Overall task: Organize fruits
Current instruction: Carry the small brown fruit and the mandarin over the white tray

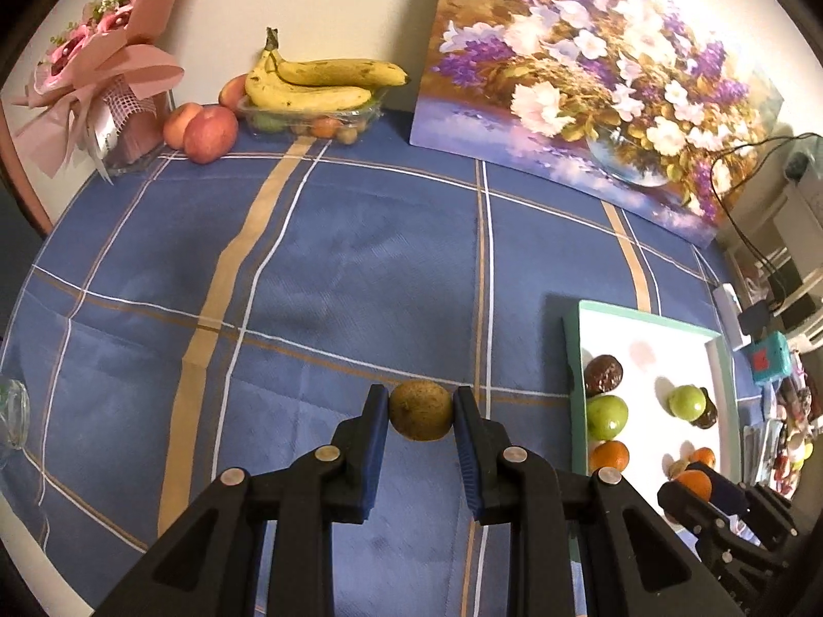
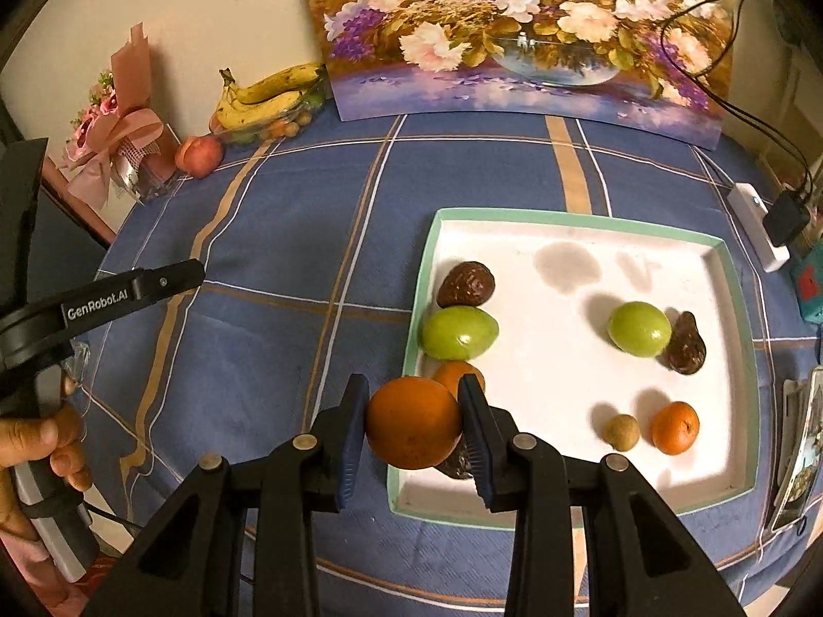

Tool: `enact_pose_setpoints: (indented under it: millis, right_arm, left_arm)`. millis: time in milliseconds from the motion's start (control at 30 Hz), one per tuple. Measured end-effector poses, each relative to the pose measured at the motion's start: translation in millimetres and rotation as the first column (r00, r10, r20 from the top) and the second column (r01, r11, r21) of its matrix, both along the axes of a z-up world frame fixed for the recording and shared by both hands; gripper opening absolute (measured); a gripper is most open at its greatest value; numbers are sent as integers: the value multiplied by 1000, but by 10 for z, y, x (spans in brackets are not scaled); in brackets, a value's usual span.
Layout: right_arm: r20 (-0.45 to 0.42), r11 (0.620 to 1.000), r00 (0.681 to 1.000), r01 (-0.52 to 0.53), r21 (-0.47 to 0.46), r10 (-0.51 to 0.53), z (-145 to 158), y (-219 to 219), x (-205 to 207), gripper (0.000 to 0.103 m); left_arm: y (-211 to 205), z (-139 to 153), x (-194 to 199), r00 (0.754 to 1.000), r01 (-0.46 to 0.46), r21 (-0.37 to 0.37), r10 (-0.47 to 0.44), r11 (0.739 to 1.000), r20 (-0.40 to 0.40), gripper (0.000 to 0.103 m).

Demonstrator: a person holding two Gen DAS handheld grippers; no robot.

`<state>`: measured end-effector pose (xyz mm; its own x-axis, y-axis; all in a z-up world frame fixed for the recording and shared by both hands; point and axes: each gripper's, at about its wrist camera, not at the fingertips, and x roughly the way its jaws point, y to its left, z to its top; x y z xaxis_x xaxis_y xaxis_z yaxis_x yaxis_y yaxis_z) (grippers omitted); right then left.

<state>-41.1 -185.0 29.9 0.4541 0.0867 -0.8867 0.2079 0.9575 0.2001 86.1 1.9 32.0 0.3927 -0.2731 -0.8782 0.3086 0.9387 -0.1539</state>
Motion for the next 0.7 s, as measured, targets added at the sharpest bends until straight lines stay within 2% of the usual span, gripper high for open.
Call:
enact_pose_setpoints:
  millis: [400, 700]
  right_arm:
    - [-11, 999, 1000, 29, 27, -29, -58, -189, -93, 37]
    - [-39, 993, 993, 111, 28, -110, -135, -496, -199, 37]
  left_arm:
    - [-185, -67, -121, 999, 52, 29, -52, 998, -13, 27]
    - [-510, -74, -284, 987, 159, 12, -159, 987, -32, 27]
